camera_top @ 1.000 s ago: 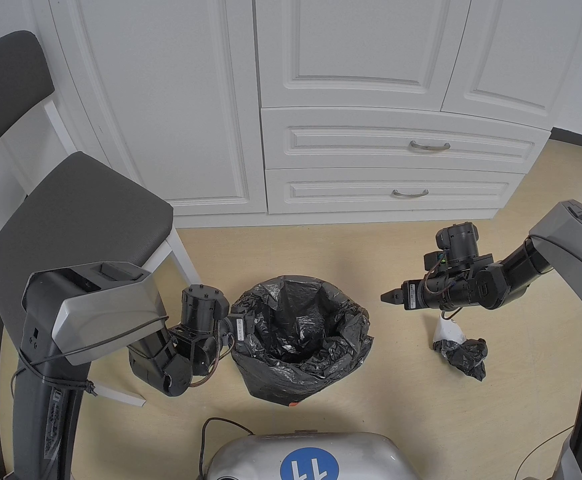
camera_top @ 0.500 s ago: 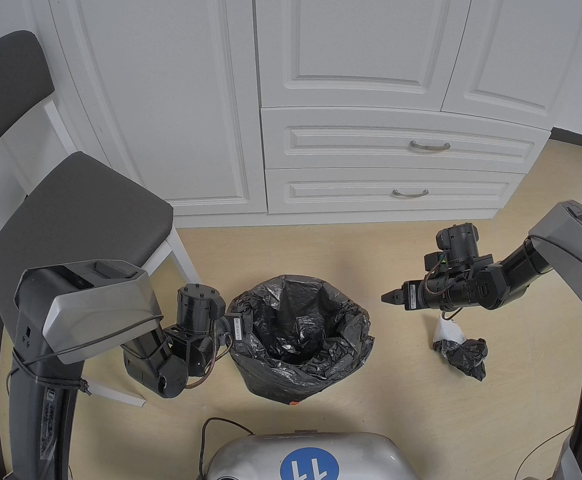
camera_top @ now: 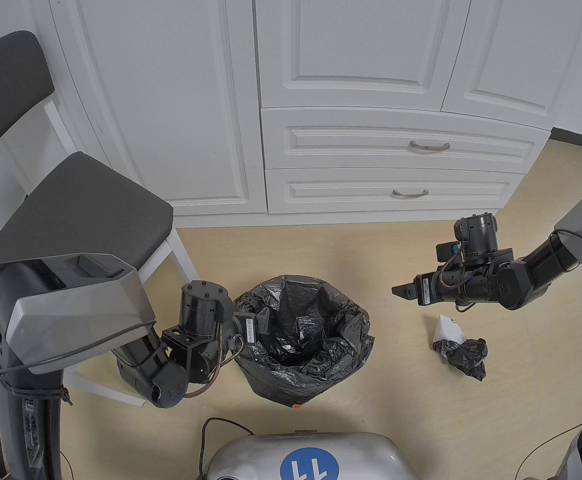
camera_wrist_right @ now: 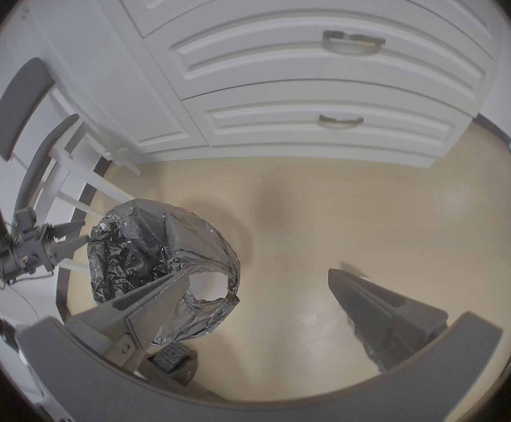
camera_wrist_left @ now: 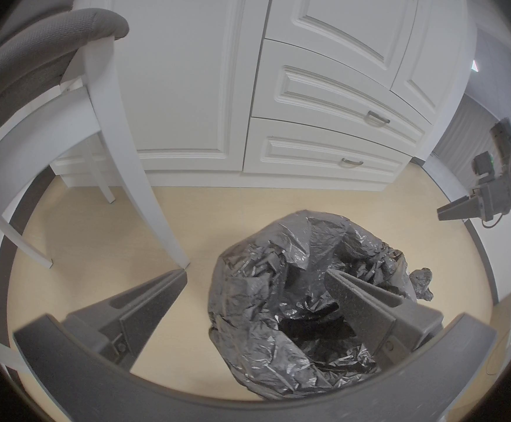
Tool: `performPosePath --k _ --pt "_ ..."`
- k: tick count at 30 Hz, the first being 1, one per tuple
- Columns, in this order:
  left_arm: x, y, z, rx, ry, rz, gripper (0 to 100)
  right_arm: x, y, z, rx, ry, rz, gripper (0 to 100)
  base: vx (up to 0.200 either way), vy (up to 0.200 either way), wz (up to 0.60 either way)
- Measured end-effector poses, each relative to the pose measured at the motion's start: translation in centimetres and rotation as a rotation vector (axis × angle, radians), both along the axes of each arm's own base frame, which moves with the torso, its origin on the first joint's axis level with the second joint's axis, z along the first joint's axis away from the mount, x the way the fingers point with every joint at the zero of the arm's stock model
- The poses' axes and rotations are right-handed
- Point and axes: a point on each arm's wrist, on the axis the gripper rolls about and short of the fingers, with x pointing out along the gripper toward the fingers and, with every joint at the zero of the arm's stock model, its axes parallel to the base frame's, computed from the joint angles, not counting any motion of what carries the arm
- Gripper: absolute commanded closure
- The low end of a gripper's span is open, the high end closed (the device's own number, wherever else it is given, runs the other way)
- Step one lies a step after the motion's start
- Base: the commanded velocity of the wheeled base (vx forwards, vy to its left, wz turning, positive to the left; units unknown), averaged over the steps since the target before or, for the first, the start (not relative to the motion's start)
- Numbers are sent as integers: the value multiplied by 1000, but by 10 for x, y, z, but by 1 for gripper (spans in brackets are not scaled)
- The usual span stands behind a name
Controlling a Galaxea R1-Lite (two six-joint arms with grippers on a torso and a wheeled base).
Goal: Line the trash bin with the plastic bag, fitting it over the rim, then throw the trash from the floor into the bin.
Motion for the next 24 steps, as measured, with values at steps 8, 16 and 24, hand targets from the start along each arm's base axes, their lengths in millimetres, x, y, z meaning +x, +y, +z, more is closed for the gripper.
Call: performPosePath --k 8,16,24 --pt "10 26 2 57 6 51 0 -8 -6 6 -23 -22 9 0 0 0 0" --pt "12 41 -6 87 65 41 0 -8 -8 4 -28 -20 5 0 0 0 0" --pt "15 46 -10 91 76 54 0 -7 -8 1 -39 -15 11 0 0 0 0"
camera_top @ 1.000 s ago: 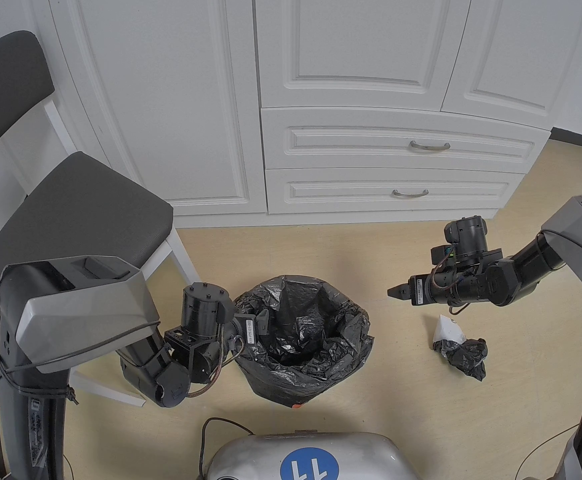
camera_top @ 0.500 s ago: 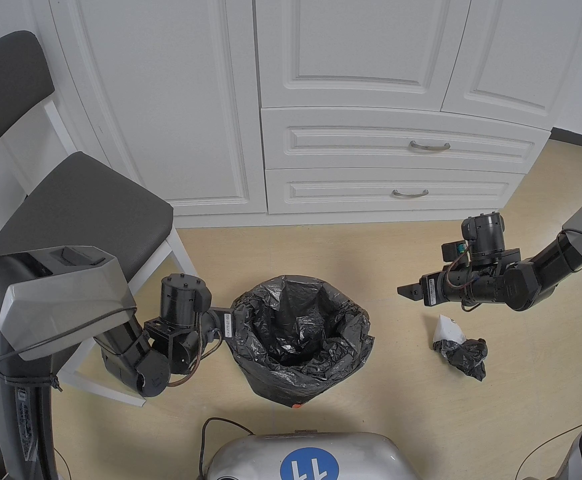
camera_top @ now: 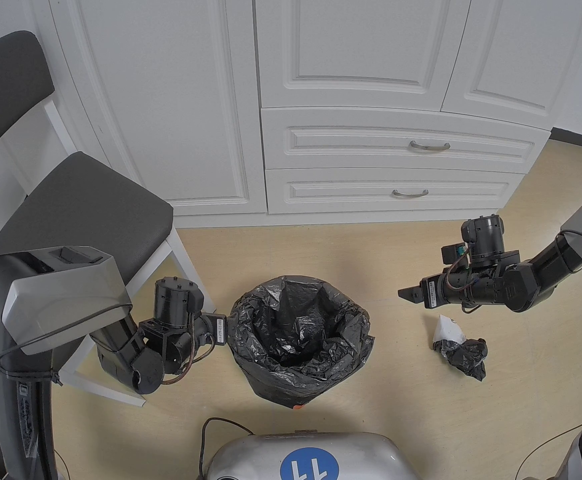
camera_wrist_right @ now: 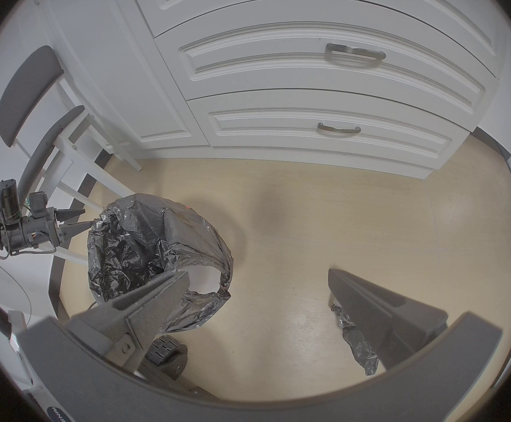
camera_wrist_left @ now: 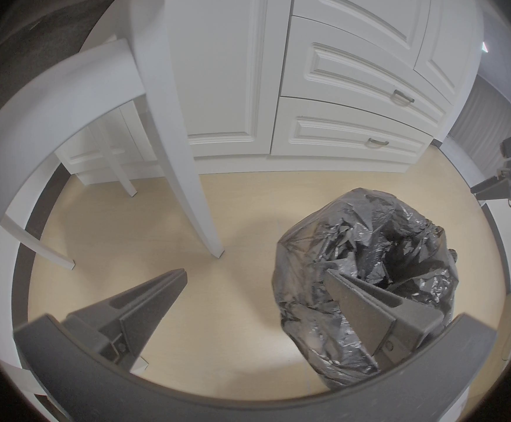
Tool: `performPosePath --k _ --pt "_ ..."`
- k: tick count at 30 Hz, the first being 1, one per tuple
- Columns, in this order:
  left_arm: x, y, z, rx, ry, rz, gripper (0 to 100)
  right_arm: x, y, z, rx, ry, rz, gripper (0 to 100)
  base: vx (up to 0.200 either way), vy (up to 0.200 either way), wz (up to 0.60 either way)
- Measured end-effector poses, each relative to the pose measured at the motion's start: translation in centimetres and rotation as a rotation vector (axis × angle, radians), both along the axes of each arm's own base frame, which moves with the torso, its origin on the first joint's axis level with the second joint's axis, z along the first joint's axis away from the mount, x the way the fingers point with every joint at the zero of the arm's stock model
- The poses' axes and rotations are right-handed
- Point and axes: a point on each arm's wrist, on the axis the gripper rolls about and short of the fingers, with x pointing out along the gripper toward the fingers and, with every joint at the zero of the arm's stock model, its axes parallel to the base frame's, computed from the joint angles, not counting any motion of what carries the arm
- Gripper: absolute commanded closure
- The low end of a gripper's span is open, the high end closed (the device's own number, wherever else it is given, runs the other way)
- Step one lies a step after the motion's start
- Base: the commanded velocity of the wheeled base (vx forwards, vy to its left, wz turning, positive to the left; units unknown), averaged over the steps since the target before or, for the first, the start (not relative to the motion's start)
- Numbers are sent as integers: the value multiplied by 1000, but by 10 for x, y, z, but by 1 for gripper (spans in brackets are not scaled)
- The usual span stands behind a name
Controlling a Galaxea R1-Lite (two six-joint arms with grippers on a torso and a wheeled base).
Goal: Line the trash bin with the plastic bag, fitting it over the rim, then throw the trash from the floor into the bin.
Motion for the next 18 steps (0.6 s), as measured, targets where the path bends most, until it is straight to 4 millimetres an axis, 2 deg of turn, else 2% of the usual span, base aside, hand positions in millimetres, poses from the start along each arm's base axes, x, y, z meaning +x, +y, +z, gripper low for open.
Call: performPosePath --k 9,18 --pt "7 5 -15 9 25 8 0 0 0 -1 -1 2 1 0 0 0 0" --pt "17 2 -44 9 62 8 0 1 -1 -1 -1 3 -1 0 0 0 0"
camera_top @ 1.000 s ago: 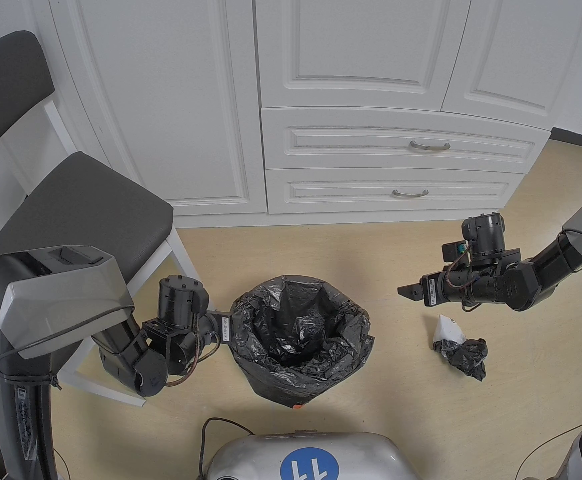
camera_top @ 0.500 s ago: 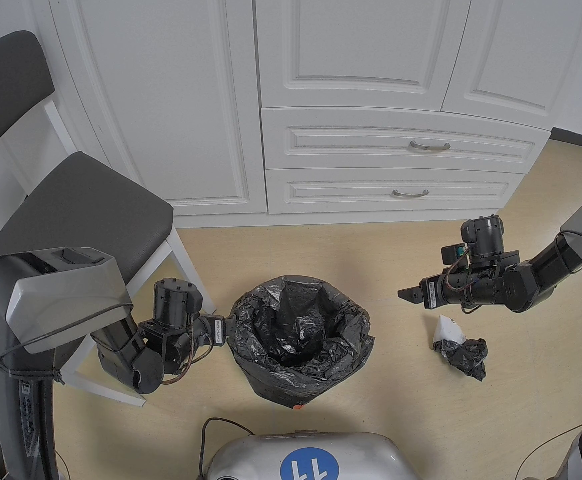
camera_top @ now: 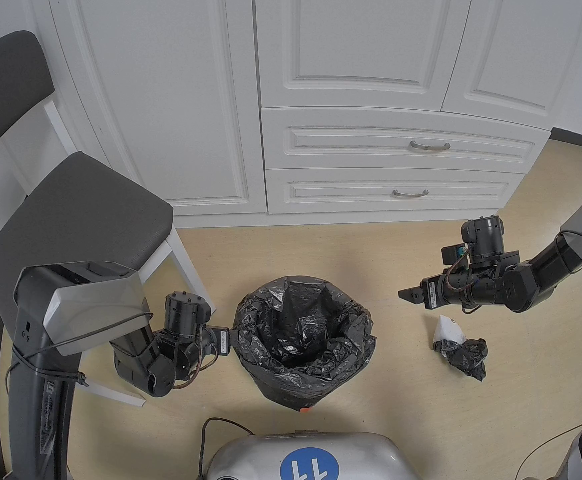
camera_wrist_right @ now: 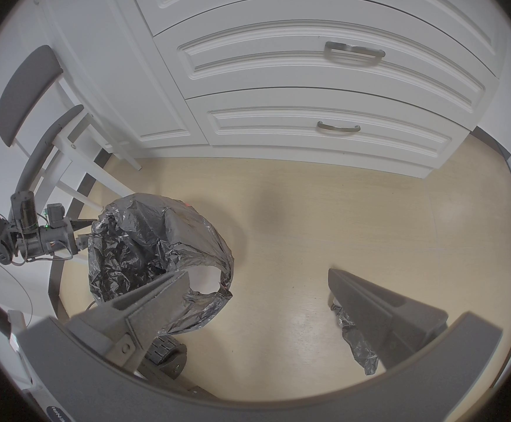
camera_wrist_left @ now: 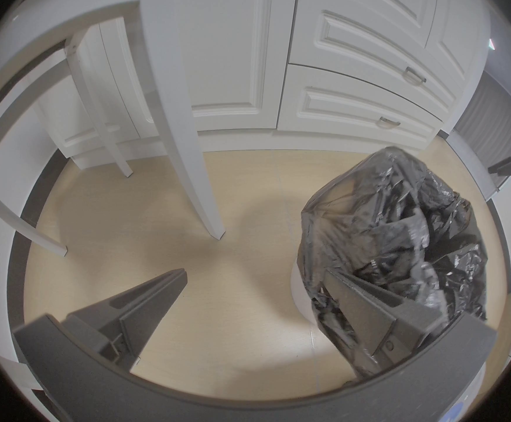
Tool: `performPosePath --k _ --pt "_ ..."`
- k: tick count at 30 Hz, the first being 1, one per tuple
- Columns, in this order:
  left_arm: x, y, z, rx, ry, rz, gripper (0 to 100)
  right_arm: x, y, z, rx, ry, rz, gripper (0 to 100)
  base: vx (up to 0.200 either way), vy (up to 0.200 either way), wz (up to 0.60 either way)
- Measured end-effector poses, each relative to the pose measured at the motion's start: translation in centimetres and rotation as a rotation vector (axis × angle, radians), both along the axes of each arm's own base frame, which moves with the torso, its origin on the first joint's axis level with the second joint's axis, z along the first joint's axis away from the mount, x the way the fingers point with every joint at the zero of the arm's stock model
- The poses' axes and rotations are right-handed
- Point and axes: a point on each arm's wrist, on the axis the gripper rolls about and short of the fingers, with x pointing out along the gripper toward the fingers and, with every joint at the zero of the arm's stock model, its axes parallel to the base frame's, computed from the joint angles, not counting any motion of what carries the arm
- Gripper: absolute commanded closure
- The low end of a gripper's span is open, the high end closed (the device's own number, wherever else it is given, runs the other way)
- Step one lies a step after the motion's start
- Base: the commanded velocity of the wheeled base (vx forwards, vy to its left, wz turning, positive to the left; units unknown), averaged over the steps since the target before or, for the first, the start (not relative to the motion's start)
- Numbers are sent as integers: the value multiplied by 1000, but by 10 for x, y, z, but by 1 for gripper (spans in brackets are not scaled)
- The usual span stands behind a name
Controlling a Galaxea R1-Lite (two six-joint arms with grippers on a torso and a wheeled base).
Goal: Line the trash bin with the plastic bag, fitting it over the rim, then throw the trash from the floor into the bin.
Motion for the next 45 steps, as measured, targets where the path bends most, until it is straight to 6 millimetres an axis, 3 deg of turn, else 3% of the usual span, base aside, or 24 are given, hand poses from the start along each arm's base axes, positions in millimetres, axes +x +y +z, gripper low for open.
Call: performPosePath --k 9,15,20,23,28,35,45 --pt "9 1 -20 4 15 28 0 1 -1 -1 -1 3 -3 0 0 0 0" --pt "5 18 -20 60 35 18 0 0 -1 -2 -3 4 -2 0 0 0 0" --pt "-13 39 -18 105 64 -126 0 0 -1 -2 -12 4 5 0 0 0 0" --pt "-20 49 -11 109 -8 -240 0 -1 -1 -3 -19 5 9 0 0 0 0" --pt "-25 54 -12 125 -72 -371 0 -2 -2 -4 -29 8 17 0 0 0 0" --pt "-10 52 -30 155 -43 -567 0 -4 -2 -6 -44 12 28 0 0 0 0" --pt "12 38 -32 216 -97 -704 0 -7 -6 -5 -50 13 36 0 0 0 0"
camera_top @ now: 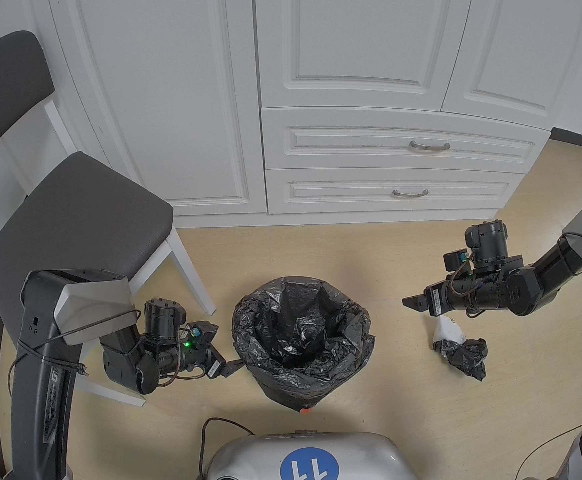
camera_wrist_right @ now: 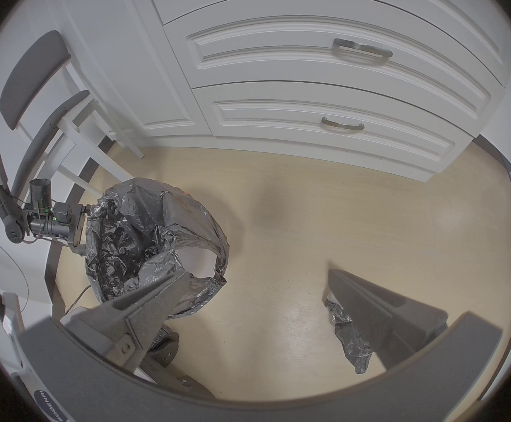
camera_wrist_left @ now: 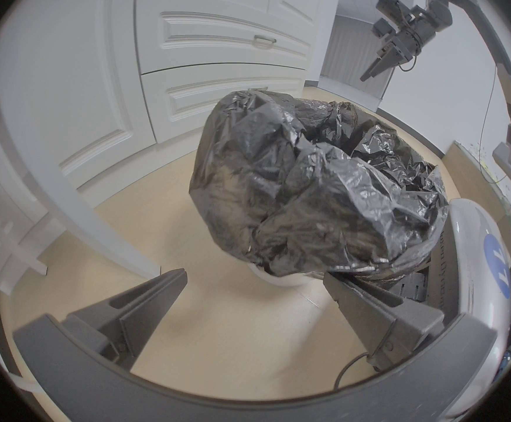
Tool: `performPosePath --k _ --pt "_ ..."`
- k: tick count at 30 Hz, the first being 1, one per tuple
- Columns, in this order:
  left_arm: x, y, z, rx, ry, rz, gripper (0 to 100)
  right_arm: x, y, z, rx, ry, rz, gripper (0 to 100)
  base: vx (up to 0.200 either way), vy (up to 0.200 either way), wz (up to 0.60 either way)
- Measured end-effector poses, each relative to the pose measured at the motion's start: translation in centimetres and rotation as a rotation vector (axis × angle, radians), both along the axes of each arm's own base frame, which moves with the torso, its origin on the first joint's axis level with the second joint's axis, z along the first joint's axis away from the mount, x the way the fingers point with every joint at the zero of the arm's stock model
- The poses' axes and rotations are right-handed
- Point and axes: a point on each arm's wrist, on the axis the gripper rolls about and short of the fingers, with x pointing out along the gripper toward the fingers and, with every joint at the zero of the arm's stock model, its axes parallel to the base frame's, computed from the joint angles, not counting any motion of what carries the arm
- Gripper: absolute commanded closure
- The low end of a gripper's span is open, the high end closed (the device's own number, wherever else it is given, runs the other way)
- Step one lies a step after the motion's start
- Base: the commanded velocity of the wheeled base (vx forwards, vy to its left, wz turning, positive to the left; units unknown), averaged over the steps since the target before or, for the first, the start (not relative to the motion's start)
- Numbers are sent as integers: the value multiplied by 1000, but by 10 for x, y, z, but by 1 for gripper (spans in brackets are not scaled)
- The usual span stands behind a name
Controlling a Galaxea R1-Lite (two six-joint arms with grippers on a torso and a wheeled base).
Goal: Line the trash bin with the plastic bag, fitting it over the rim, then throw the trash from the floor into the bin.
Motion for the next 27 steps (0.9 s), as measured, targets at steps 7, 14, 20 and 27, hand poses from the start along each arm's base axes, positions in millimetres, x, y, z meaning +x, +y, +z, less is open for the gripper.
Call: performPosePath --k 7,14,20,27 --pt "9 -10 2 14 -47 -41 100 -2 0 2 -7 -6 7 0 0 0 0" --pt "11 -11 3 6 -57 -50 100 -2 -1 3 -7 -8 5 0 0 0 0" --pt "13 -6 3 5 -61 -36 100 -2 -2 3 -7 -9 4 0 0 0 0" --pt "26 8 3 4 -58 4 100 -1 -2 1 -9 -3 5 0 0 0 0"
